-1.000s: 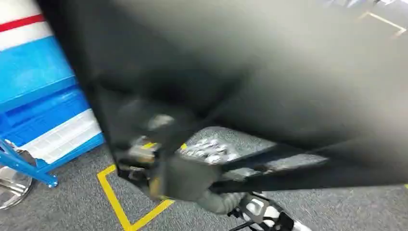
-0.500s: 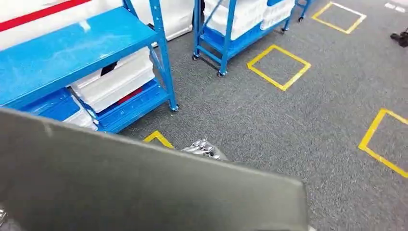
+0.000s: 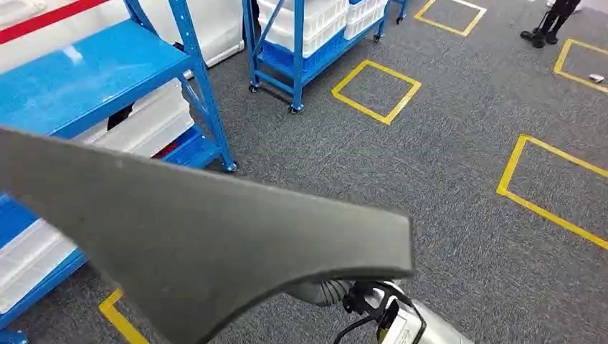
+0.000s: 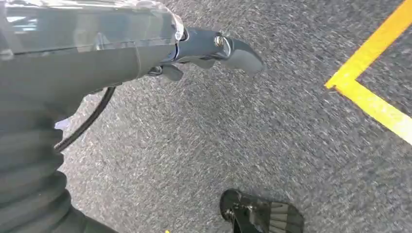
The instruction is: Take the parts from the cabinet and place them on the table.
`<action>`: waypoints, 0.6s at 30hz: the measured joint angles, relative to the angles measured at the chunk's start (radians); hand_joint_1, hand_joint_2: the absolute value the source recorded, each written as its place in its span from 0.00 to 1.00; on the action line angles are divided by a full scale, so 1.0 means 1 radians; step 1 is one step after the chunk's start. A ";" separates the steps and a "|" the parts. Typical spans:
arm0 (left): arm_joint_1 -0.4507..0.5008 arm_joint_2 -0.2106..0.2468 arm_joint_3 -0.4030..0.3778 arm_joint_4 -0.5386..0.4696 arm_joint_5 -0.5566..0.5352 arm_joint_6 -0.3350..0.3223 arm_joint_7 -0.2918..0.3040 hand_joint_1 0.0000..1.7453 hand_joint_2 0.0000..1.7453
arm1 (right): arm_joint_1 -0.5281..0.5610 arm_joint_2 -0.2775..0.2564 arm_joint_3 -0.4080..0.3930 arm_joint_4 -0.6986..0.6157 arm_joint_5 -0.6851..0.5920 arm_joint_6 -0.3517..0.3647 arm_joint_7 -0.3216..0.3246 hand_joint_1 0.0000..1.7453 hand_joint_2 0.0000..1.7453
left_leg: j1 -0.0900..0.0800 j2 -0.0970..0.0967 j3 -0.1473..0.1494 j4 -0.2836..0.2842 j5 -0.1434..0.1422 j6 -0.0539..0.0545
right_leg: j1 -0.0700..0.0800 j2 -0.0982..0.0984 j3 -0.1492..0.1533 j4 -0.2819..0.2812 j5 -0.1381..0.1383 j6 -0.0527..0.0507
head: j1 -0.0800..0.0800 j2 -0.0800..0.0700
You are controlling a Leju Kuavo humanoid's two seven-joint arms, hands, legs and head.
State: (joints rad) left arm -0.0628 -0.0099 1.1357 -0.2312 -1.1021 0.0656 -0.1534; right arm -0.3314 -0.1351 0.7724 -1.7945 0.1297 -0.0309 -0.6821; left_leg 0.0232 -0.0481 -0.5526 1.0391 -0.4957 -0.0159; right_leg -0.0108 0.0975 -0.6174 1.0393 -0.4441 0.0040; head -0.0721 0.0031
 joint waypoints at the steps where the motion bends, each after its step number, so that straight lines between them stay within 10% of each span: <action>1: -0.001 0.000 0.000 0.000 -0.002 -0.003 -0.003 0.00 1.00 | 0.012 -0.002 -0.018 -0.006 -0.013 0.016 0.000 0.99 1.00 | -0.002 0.007 0.000 -0.002 0.003 0.005 | -0.002 0.008 -0.002 -0.001 0.003 0.005 | 0.000 0.000; 4: -0.003 0.001 -0.001 0.000 -0.006 -0.011 -0.005 0.00 1.00 | 0.033 -0.006 -0.068 -0.038 -0.032 0.061 0.000 0.99 1.00 | -0.001 0.036 -0.003 -0.008 0.009 0.027 | 0.001 -0.075 -0.045 0.094 -0.064 0.017 | 0.000 0.000; 6: 0.000 0.002 -0.001 0.000 -0.006 -0.020 -0.004 0.00 1.00 | 0.043 -0.006 -0.096 -0.057 -0.040 0.081 0.000 0.99 1.00 | -0.008 0.059 -0.005 -0.008 0.009 0.030 | -0.001 -0.089 -0.120 0.256 -0.137 0.020 | 0.000 0.000; 8: -0.001 0.002 0.000 0.000 -0.006 -0.023 -0.004 0.00 1.00 | 0.061 -0.007 -0.115 -0.072 -0.048 0.105 0.000 0.99 1.00 | -0.013 0.081 -0.005 -0.007 0.008 0.032 | -0.001 -0.092 -0.151 0.323 -0.144 0.017 | 0.000 0.000; 11: -0.006 0.001 -0.001 0.000 -0.010 -0.024 -0.004 0.00 1.00 | 0.076 -0.007 -0.139 -0.101 -0.049 0.116 0.000 0.99 1.00 | -0.020 0.108 -0.002 -0.008 0.005 0.035 | 0.011 -0.109 -0.030 0.101 -0.032 -0.007 | 0.000 0.000; 13: -0.007 -0.004 -0.001 0.001 -0.013 -0.023 -0.005 0.00 1.00 | 0.076 -0.007 -0.150 -0.116 -0.048 0.119 0.000 0.99 1.00 | -0.028 0.122 -0.002 -0.007 0.002 0.030 | 0.032 -0.169 0.021 -0.001 -0.026 -0.026 | 0.000 0.000; 17: -0.011 -0.004 -0.002 0.001 -0.020 -0.022 -0.015 0.00 1.00 | 0.102 -0.008 -0.167 -0.144 -0.038 0.114 0.000 0.99 1.00 | -0.028 0.154 0.012 -0.020 0.002 0.014 | 0.033 -0.125 0.025 -0.024 -0.012 -0.037 | 0.000 0.000; 18: -0.012 -0.003 -0.003 0.001 -0.024 -0.022 -0.015 0.00 1.00 | 0.113 -0.008 -0.170 -0.151 -0.030 0.107 0.000 0.99 1.00 | -0.023 0.123 0.009 -0.006 -0.013 0.011 | 0.022 -0.122 0.037 -0.038 -0.004 -0.037 | 0.000 0.000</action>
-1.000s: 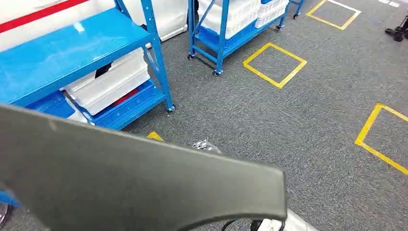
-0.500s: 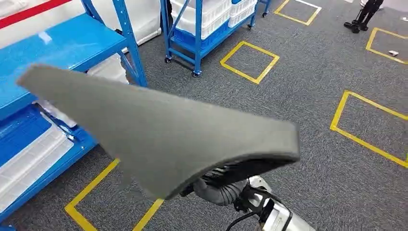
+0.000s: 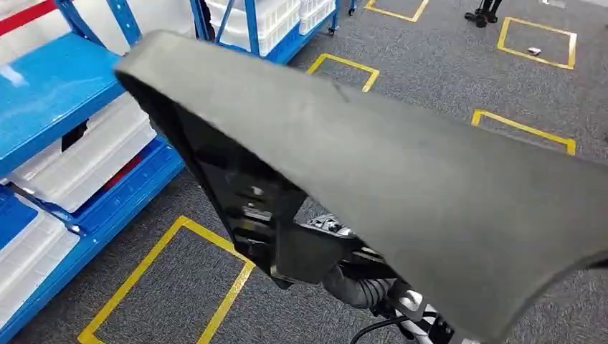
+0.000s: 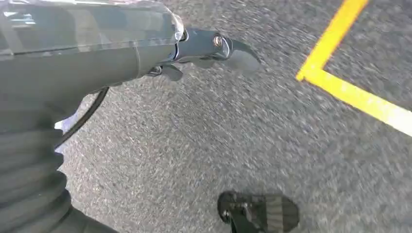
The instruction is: Take the parts from the cabinet and place them on the table.
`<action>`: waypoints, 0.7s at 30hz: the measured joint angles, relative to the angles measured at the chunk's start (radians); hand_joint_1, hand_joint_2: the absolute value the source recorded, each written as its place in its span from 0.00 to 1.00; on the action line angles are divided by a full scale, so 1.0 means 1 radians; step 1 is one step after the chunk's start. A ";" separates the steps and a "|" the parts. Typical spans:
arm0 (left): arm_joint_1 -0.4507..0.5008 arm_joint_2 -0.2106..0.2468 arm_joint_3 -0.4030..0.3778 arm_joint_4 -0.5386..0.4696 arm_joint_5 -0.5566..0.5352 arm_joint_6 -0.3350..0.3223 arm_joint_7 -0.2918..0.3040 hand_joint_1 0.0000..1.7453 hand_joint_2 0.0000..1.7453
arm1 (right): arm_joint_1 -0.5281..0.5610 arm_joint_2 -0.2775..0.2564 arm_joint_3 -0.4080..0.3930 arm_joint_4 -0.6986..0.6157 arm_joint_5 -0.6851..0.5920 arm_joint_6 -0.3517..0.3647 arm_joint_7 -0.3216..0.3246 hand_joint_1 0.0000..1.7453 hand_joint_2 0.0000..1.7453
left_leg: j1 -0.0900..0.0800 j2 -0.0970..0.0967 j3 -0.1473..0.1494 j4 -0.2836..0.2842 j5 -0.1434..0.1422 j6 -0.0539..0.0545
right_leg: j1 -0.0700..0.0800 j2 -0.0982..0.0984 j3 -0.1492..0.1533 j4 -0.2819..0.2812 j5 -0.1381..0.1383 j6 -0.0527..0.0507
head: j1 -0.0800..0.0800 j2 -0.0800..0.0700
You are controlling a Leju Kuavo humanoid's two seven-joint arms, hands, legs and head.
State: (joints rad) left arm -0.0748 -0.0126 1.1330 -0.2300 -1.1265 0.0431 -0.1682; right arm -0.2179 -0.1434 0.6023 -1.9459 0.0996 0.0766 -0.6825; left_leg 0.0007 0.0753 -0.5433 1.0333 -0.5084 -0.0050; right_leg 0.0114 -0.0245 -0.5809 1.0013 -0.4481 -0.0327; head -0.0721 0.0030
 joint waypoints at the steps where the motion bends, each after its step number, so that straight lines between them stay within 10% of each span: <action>1: 0.001 0.001 0.000 0.000 -0.002 -0.001 0.001 0.00 1.00 | 0.005 -0.002 -0.001 -0.009 0.006 -0.008 0.000 0.99 1.00 | 0.000 -0.034 -0.017 0.039 -0.027 -0.002 | -0.003 0.008 0.002 -0.007 0.003 -0.006 | 0.000 0.000; 3: 0.007 0.000 0.000 0.002 -0.006 -0.002 0.014 0.00 1.00 | 0.027 -0.002 -0.001 -0.021 0.006 -0.007 0.000 0.99 1.00 | 0.005 -0.064 -0.087 0.193 -0.104 -0.008 | -0.004 0.027 0.001 -0.006 0.005 -0.009 | 0.000 0.000; 5: 0.015 0.000 0.000 0.002 -0.012 -0.002 0.022 0.00 1.00 | 0.051 -0.004 -0.001 -0.026 0.002 0.000 0.000 0.99 1.00 | 0.009 -0.066 -0.134 0.287 -0.123 -0.015 | -0.005 0.052 0.000 -0.004 0.005 -0.008 | 0.000 0.000; 8: 0.017 0.000 0.000 0.002 -0.016 -0.001 0.034 0.00 1.00 | 0.065 -0.004 -0.005 -0.027 -0.003 0.013 0.000 0.99 1.00 | 0.022 -0.073 -0.052 0.104 -0.001 -0.027 | -0.014 0.090 0.000 0.010 -0.002 0.003 | 0.000 0.000; 9: 0.018 0.000 0.000 0.002 -0.017 -0.001 0.036 0.00 1.00 | 0.068 -0.005 -0.005 -0.031 -0.003 0.016 0.000 0.99 1.00 | 0.031 -0.105 -0.015 0.022 0.030 -0.032 | -0.015 0.100 -0.003 0.021 -0.007 0.010 | 0.000 0.000; 10: 0.017 -0.001 -0.001 0.004 -0.018 -0.001 0.040 0.00 1.00 | 0.069 -0.005 -0.005 -0.035 -0.003 0.018 0.000 0.99 1.00 | 0.030 -0.150 -0.007 0.005 0.006 -0.031 | -0.012 0.110 -0.014 0.035 -0.012 0.019 | 0.000 0.000; 14: 0.016 -0.002 0.000 0.004 -0.011 0.002 0.041 0.00 1.00 | 0.086 -0.006 -0.015 -0.040 0.007 0.051 0.000 0.99 1.00 | 0.021 -0.115 -0.010 0.004 0.016 0.005 | -0.019 0.140 -0.030 0.035 -0.001 0.042 | 0.000 0.000; 17: 0.018 -0.005 0.000 0.004 -0.011 0.002 0.029 0.00 1.00 | 0.097 -0.011 -0.029 -0.041 0.021 0.053 0.000 0.99 1.00 | 0.021 -0.083 -0.010 -0.004 0.021 0.023 | -0.018 0.043 -0.083 0.153 -0.077 0.054 | 0.000 0.000; 19: 0.025 -0.007 0.000 0.004 -0.011 0.002 0.023 0.00 1.00 | 0.107 -0.016 -0.035 -0.041 0.021 0.052 0.000 0.99 1.00 | 0.016 -0.059 -0.011 -0.004 0.019 0.027 | -0.022 0.034 -0.153 0.298 -0.138 0.059 | 0.000 0.000; 21: 0.026 -0.008 0.000 0.004 -0.009 0.000 0.022 0.00 1.00 | 0.118 -0.023 -0.039 -0.041 0.021 0.053 0.000 0.99 1.00 | 0.013 -0.036 -0.011 -0.004 0.018 0.027 | -0.024 0.031 -0.167 0.328 -0.125 0.058 | 0.000 0.000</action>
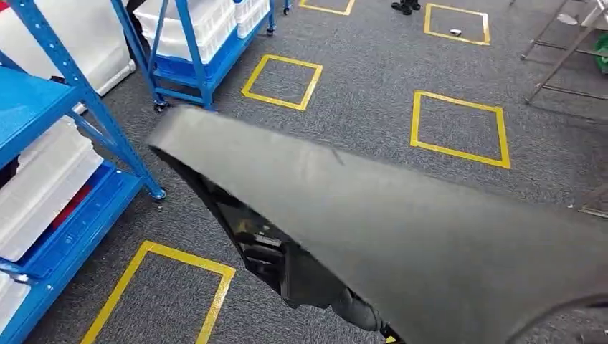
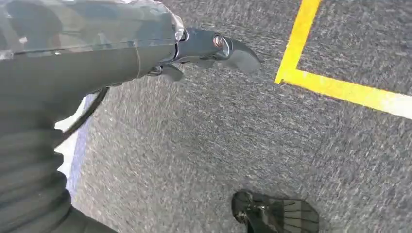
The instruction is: Take the parts from the cabinet and place them on the table.
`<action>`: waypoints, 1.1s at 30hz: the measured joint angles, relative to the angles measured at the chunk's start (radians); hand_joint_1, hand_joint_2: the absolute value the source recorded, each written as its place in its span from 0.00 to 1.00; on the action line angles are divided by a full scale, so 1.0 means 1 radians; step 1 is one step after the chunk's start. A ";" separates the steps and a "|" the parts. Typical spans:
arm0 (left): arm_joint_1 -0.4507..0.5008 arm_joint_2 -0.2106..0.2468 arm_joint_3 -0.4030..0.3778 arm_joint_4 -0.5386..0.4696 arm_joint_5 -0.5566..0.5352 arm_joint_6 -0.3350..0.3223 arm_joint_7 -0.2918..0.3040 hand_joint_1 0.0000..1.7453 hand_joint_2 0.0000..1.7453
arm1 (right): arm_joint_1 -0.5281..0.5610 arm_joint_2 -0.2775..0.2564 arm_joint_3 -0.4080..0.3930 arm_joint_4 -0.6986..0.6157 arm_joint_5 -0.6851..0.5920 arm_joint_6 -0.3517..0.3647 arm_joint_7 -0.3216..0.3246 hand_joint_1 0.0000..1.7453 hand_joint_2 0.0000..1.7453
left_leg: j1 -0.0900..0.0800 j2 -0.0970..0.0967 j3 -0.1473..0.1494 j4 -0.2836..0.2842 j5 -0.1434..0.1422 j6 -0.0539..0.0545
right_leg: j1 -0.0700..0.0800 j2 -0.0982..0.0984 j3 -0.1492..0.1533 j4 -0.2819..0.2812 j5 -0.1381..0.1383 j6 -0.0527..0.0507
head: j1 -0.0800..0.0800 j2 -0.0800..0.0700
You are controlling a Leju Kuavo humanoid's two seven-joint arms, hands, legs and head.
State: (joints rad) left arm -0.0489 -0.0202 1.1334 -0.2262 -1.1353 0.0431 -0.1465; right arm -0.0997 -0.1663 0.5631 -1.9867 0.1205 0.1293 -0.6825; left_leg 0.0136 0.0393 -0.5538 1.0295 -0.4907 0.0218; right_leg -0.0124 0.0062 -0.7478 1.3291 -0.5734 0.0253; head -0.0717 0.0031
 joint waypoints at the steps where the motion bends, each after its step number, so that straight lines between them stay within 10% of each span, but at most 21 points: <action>1: -0.001 -0.001 0.000 0.000 0.000 0.000 0.000 0.00 1.00 | 0.001 -0.002 0.000 0.000 0.000 0.000 0.000 0.99 1.00 | -0.001 0.010 0.001 0.000 -0.001 0.000 | 0.000 -0.003 0.030 -0.058 0.037 -0.003 | 0.000 0.000; 3: -0.004 -0.004 0.000 0.000 0.005 0.001 -0.003 0.00 1.00 | 0.001 -0.004 -0.003 -0.003 -0.002 0.004 0.000 0.99 1.00 | -0.003 0.026 0.007 0.000 -0.006 -0.002 | 0.005 -0.029 0.124 -0.234 0.116 -0.016 | 0.000 0.000; 4: -0.004 -0.006 0.001 0.000 0.010 0.003 -0.005 0.00 1.00 | 0.001 -0.006 -0.005 -0.006 -0.005 0.010 0.000 0.99 1.00 | -0.003 0.032 0.009 -0.001 -0.007 -0.005 | 0.016 -0.079 0.152 -0.288 0.105 -0.023 | 0.000 0.000; 8: -0.007 -0.015 0.015 0.000 0.042 0.024 -0.009 0.00 1.00 | -0.007 -0.011 -0.011 -0.011 -0.019 0.030 0.000 0.99 1.00 | -0.003 0.066 0.016 -0.008 -0.011 -0.024 | 0.033 -0.045 0.148 -0.302 0.111 -0.042 | 0.000 0.000; 9: -0.009 -0.017 0.022 0.000 0.050 0.030 -0.009 0.00 1.00 | -0.011 -0.012 -0.013 -0.011 -0.024 0.037 0.000 0.99 1.00 | -0.006 0.068 0.013 -0.004 -0.020 -0.031 | 0.017 -0.034 0.159 -0.321 0.122 -0.052 | 0.000 0.000; 11: -0.011 -0.019 0.034 0.000 0.064 0.046 -0.007 0.00 1.00 | -0.027 -0.013 -0.014 -0.009 -0.033 0.052 0.000 0.99 1.00 | -0.002 -0.004 -0.017 0.078 -0.068 -0.030 | 0.018 -0.021 0.165 -0.328 0.125 -0.060 | 0.000 0.000; 13: -0.009 -0.020 0.047 0.000 0.077 0.059 0.000 0.00 1.00 | -0.037 -0.013 -0.015 -0.004 -0.037 0.064 0.000 0.99 1.00 | 0.000 -0.027 -0.094 0.231 -0.134 -0.033 | 0.019 0.000 0.165 -0.328 0.124 -0.063 | 0.000 0.000; 15: -0.007 -0.019 0.060 0.000 0.078 0.068 0.006 0.00 1.00 | -0.036 -0.012 -0.016 0.004 -0.041 0.075 0.000 0.99 1.00 | 0.000 -0.030 -0.136 0.296 -0.135 -0.037 | 0.018 0.025 0.165 -0.325 0.123 -0.063 | 0.000 0.000; 18: -0.011 -0.014 0.065 0.000 0.075 0.071 0.006 0.00 1.00 | -0.037 -0.010 -0.029 0.011 -0.051 0.088 0.000 0.99 1.00 | 0.008 -0.044 -0.049 0.087 0.003 -0.045 | 0.009 0.062 0.167 -0.306 0.112 -0.049 | 0.000 0.000; 20: -0.012 -0.014 0.071 0.000 0.073 0.071 0.002 0.00 1.00 | -0.035 -0.008 -0.037 0.013 -0.050 0.094 0.000 0.99 1.00 | 0.011 -0.097 -0.019 0.019 -0.003 -0.046 | 0.012 0.078 0.155 -0.283 0.100 -0.036 | 0.000 0.000; 24: -0.017 -0.009 0.077 0.000 0.063 0.069 0.006 0.00 1.00 | -0.019 -0.005 -0.041 0.012 -0.034 0.103 0.000 0.99 1.00 | 0.008 -0.062 -0.020 0.018 0.005 -0.012 | 0.006 0.103 0.142 -0.282 0.105 -0.018 | 0.000 0.000; 26: -0.019 -0.005 0.076 0.000 0.054 0.068 0.010 0.00 1.00 | -0.025 -0.005 -0.042 0.012 -0.034 0.103 0.000 0.99 1.00 | 0.006 -0.046 -0.018 0.015 0.006 -0.003 | 0.010 0.024 0.115 -0.218 0.063 -0.011 | 0.000 0.000; 29: -0.016 -0.002 0.076 0.000 0.052 0.068 0.012 0.00 1.00 | -0.024 -0.005 -0.041 0.016 -0.034 0.104 0.000 0.99 1.00 | -0.001 -0.018 -0.020 0.015 0.003 0.004 | 0.005 -0.001 0.010 -0.009 -0.027 -0.005 | 0.000 0.000; 31: -0.019 0.000 0.077 0.000 0.058 0.071 0.019 0.00 1.00 | -0.027 -0.005 -0.041 0.023 -0.039 0.113 0.000 0.99 1.00 | -0.005 0.002 -0.018 0.016 0.001 0.004 | 0.006 -0.001 0.002 0.000 -0.004 -0.009 | 0.000 0.000; 33: -0.022 0.000 0.078 0.000 0.060 0.072 0.021 0.00 1.00 | -0.031 -0.003 -0.041 0.028 -0.039 0.121 0.000 0.99 1.00 | -0.008 0.019 -0.012 0.015 -0.003 0.004 | 0.012 -0.010 0.080 -0.152 0.081 -0.023 | 0.000 0.000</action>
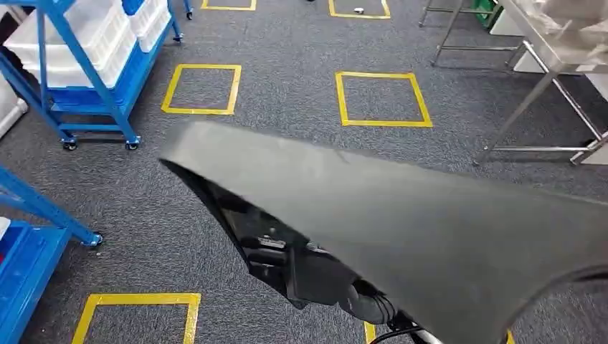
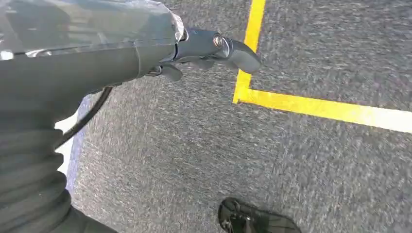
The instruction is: Take the parts from the cabinet and place them on the table.
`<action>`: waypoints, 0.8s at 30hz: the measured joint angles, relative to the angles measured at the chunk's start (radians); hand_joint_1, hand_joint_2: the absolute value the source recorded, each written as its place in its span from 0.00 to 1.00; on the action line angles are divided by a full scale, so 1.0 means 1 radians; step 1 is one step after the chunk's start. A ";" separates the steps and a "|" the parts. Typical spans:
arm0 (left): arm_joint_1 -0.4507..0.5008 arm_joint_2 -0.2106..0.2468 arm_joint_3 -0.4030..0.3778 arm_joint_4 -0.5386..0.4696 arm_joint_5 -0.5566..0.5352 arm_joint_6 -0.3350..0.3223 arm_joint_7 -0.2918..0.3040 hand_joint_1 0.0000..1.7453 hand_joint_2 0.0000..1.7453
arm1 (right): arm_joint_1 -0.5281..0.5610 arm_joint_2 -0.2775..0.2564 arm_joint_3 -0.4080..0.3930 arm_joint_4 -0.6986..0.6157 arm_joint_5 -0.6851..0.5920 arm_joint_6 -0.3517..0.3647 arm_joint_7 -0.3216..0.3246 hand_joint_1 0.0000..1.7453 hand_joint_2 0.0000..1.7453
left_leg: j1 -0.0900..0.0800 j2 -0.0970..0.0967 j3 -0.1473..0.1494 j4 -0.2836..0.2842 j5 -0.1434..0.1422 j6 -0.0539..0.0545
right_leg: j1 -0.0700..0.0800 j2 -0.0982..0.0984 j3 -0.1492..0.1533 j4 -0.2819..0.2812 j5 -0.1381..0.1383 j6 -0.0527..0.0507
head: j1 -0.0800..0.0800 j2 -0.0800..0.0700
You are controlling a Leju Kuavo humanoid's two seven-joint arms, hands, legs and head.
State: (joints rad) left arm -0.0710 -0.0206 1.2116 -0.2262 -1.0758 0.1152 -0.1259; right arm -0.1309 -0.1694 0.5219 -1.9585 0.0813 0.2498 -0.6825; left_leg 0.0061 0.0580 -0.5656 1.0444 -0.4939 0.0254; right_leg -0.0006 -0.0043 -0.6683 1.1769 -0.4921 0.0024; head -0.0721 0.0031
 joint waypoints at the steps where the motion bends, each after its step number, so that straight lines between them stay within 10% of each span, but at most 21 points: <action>1: -0.002 0.000 0.000 0.000 0.000 0.000 -0.001 0.00 1.00 | -0.002 0.002 0.000 0.000 0.001 0.001 0.000 0.99 1.00 | -0.001 0.007 0.004 -0.001 -0.003 -0.001 | 0.009 -0.034 0.048 -0.088 0.036 -0.012 | 0.000 0.000; 2: -0.001 -0.001 0.000 0.000 0.001 0.000 -0.005 0.00 1.00 | -0.003 0.005 0.000 0.000 0.005 0.002 0.000 0.99 1.00 | -0.003 0.014 0.008 -0.004 -0.004 -0.004 | 0.025 -0.097 0.069 -0.128 0.016 -0.021 | 0.000 0.000; 6: -0.003 -0.003 0.001 0.000 0.006 -0.003 -0.014 0.00 1.00 | 0.008 0.016 0.001 0.000 0.021 0.002 0.000 0.99 1.00 | -0.005 0.057 0.023 -0.017 -0.008 -0.020 | 0.034 -0.051 0.069 -0.149 0.024 -0.033 | 0.000 0.000; 9: -0.001 -0.003 0.003 0.000 0.007 0.001 -0.006 0.00 1.00 | 0.008 0.029 0.001 0.000 0.014 -0.001 0.000 0.99 1.00 | 0.001 -0.037 -0.015 0.075 -0.066 -0.030 | 0.017 -0.022 0.089 -0.174 0.037 -0.048 | 0.000 0.000; 12: 0.007 -0.005 0.008 0.000 0.012 0.008 0.007 0.00 1.00 | 0.008 0.037 0.001 0.012 0.000 0.002 0.000 0.99 1.00 | 0.005 -0.048 -0.126 0.283 -0.137 -0.039 | 0.017 0.022 0.090 -0.172 0.034 -0.051 | 0.000 0.000; 14: 0.007 -0.005 0.012 0.000 0.017 0.015 0.009 0.00 1.00 | 0.004 0.037 0.000 0.026 -0.010 0.005 0.000 0.99 1.00 | 0.008 -0.049 -0.112 0.225 -0.072 -0.044 | 0.014 0.049 0.094 -0.167 0.032 -0.047 | 0.000 0.000; 16: 0.004 -0.004 0.018 0.000 0.017 0.017 0.009 0.00 1.00 | -0.005 0.037 -0.002 0.035 -0.015 0.005 0.000 0.99 1.00 | 0.015 -0.071 -0.037 0.050 0.028 -0.049 | 0.008 0.075 0.094 -0.151 0.021 -0.035 | 0.000 0.000; 18: 0.004 -0.006 0.022 0.000 0.017 0.018 0.010 0.00 1.00 | -0.013 0.037 -0.004 0.042 -0.016 0.005 0.000 0.99 1.00 | 0.018 -0.123 -0.018 0.007 0.010 -0.041 | 0.008 0.093 0.080 -0.127 0.012 -0.022 | 0.000 0.000; 22: -0.005 -0.010 0.024 0.000 0.018 0.018 0.009 0.00 1.00 | -0.013 0.039 -0.011 0.050 -0.017 0.004 0.000 0.99 1.00 | 0.017 -0.090 -0.016 0.001 0.018 -0.015 | 0.003 0.115 0.072 -0.131 0.013 -0.004 | 0.000 0.000; 24: -0.005 -0.008 0.025 0.000 0.022 0.018 0.002 0.00 1.00 | -0.019 0.038 -0.017 0.053 -0.021 0.000 0.000 0.99 1.00 | 0.015 -0.072 -0.010 -0.007 0.019 -0.002 | 0.004 0.036 0.037 -0.057 -0.032 0.007 | 0.000 0.000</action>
State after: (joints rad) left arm -0.0762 -0.0286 1.2367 -0.2262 -1.0540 0.1335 -0.1240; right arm -0.1504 -0.1312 0.5047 -1.9051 0.0607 0.2503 -0.6825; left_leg 0.0212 -0.0141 -0.5758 1.0379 -0.4753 0.0233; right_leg 0.0035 0.0315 -0.6311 1.1200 -0.5243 0.0099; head -0.0717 0.0031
